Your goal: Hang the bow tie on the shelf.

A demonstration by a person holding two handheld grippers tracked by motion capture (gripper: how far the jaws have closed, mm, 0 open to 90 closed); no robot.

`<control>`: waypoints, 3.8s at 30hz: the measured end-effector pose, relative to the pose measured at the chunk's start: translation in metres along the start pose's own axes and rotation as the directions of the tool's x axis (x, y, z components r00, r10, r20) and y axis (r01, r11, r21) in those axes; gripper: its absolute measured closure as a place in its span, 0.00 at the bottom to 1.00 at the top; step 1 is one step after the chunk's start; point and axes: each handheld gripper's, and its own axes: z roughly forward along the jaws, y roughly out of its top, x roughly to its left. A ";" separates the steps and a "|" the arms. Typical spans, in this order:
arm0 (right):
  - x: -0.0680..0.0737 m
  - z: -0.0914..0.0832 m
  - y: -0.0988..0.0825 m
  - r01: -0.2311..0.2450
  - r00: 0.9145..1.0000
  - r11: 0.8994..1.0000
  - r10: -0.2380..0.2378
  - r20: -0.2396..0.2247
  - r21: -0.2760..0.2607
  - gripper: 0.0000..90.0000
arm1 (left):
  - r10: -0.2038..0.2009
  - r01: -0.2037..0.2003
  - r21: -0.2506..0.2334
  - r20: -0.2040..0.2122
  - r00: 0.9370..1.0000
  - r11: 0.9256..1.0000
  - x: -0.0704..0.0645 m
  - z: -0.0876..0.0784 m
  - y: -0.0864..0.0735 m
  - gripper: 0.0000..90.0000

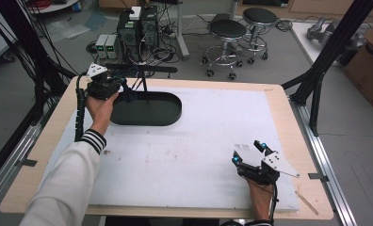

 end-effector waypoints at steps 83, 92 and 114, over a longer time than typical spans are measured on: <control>0.003 -0.002 -0.001 0.014 1.000 1.000 -0.014 0.005 -0.010 0.11 | 0.048 -0.029 -0.075 0.262 0.964 0.997 0.000 -0.117 -0.074 0.27; 0.002 -0.001 -0.001 0.012 1.000 1.000 -0.012 0.008 -0.010 0.11 | 0.053 -0.006 -0.171 0.272 0.961 0.985 -0.001 -0.168 -0.138 0.27; 0.003 -0.002 -0.001 0.026 1.000 1.000 -0.025 0.017 -0.015 0.11 | 0.069 -0.011 -0.239 0.239 0.969 0.971 -0.006 -0.184 -0.164 0.26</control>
